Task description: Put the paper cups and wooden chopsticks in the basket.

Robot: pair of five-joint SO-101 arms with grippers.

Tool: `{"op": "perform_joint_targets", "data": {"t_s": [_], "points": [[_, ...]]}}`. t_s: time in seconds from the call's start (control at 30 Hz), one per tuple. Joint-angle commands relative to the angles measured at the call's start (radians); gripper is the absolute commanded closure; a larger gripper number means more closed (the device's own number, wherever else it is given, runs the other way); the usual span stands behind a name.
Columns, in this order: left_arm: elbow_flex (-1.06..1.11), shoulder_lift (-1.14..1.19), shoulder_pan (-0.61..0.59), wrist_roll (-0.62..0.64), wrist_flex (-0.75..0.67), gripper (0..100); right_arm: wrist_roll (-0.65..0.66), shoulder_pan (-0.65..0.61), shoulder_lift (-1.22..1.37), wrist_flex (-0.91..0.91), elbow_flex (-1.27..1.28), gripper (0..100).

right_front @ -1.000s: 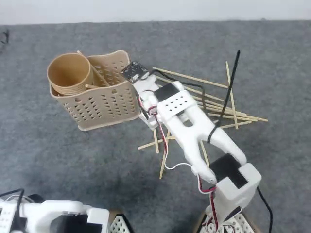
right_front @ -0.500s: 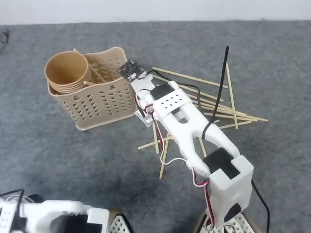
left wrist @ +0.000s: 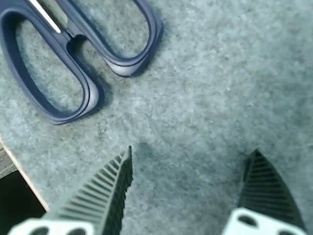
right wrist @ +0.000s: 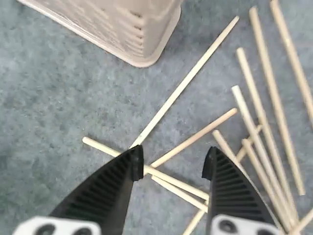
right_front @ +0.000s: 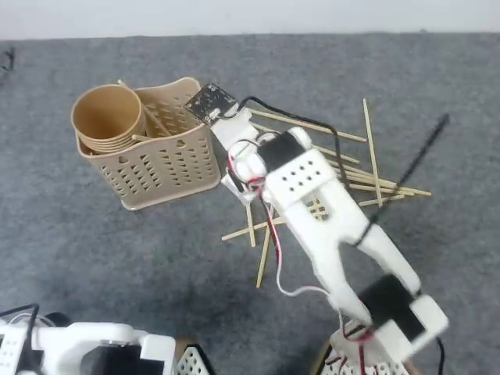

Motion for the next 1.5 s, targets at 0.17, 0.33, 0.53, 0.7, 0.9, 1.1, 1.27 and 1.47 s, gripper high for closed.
{"op": "perform_joint_targets", "data": {"t_s": [0.17, 0.33, 0.53, 0.7, 0.9, 1.1, 1.27, 1.47], "points": [[-0.001, -0.025, 0.008, -0.009, -0.017, 65, 0.046, -0.004, -0.185, 0.002, 0.143, 78.6], [-0.001, -0.025, 0.008, -0.009, -0.017, 65, 0.074, -0.016, -0.186, 0.001, 0.206, 78.6], [-0.001, -0.025, 0.006, -0.009, -0.017, 65, 0.141, -0.076, -0.183, -0.105, 0.379, 78.6], [-0.001, -0.025, 0.006, -0.009, -0.017, 65, 0.146, -0.077, -0.183, -0.255, 0.534, 78.6], [-0.001, -0.025, 0.006, -0.009, -0.017, 65, 0.146, -0.082, -0.183, -0.32, 0.574, 78.6], [-0.001, -0.025, 0.006, -0.009, -0.017, 65, 0.146, -0.157, -0.183, -0.32, 0.562, 78.7], [-0.001, -0.025, 0.005, -0.009, -0.017, 65, 0.146, -0.17, -0.174, -0.358, 0.578, 83.8], [-0.001, -0.025, 0.005, -0.009, -0.017, 65, 0.146, -0.13, -0.067, -0.438, 0.603, 85.5]]}}
